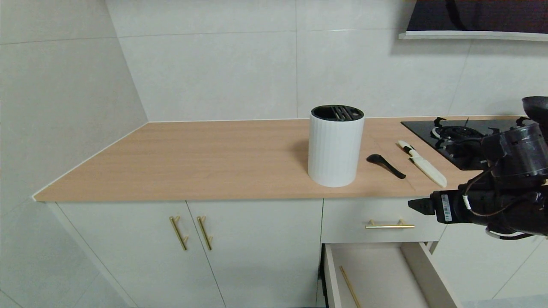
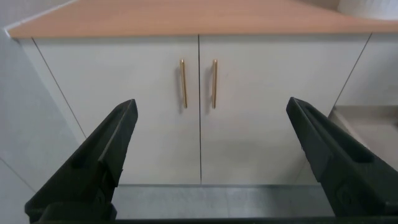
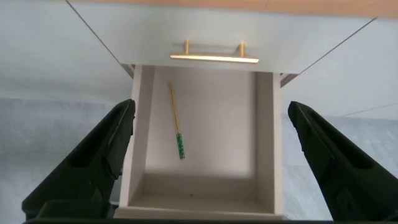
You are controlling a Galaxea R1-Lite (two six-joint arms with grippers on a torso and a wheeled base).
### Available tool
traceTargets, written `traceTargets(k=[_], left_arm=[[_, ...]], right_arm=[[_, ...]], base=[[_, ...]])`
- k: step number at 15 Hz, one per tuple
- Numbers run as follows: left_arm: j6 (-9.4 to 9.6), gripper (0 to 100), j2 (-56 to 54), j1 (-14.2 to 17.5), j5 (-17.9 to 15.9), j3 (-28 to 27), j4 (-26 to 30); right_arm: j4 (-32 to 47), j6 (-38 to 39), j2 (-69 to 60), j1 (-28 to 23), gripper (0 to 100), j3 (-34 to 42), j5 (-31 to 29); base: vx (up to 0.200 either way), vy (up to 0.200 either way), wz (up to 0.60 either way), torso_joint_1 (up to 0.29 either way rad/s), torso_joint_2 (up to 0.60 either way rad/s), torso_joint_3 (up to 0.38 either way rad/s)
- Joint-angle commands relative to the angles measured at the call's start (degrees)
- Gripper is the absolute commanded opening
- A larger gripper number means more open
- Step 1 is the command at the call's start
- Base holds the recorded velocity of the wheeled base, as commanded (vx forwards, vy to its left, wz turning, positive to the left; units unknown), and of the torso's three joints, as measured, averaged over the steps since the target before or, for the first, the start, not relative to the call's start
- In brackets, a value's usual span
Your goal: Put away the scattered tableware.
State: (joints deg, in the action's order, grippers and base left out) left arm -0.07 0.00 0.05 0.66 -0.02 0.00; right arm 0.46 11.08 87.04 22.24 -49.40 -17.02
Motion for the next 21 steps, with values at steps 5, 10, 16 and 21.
traceTargets(k=[5,10,16,21], left_arm=[[-0.01,100,0.09,0.04,0.04,0.02,0.09],[-0.01,100,0.09,0.04,0.04,0.02,0.09],[-0.01,100,0.09,0.04,0.04,0.02,0.09],[-0.01,100,0.09,0.04,0.04,0.02,0.09]], right_arm=[[-2.92,-2.64,2.52,-3.25,100,-1.67,0.23],[-19.80,-9.06,15.70,-14.06,100,-12.13,9.37],[-22.08,-11.78,23.88,-18.63,100,-18.98,27.65],[-29.73,-16.71,27.39,-20.21,100,-14.59,31.52]], base=[[0.000,0.000,0.00,0.070,-0.15,-0.081],[0.000,0.000,0.00,0.000,0.00,0.000],[0.000,0.000,0.00,0.000,0.00,0.000],[0.000,0.000,0.00,0.000,0.00,0.000]])
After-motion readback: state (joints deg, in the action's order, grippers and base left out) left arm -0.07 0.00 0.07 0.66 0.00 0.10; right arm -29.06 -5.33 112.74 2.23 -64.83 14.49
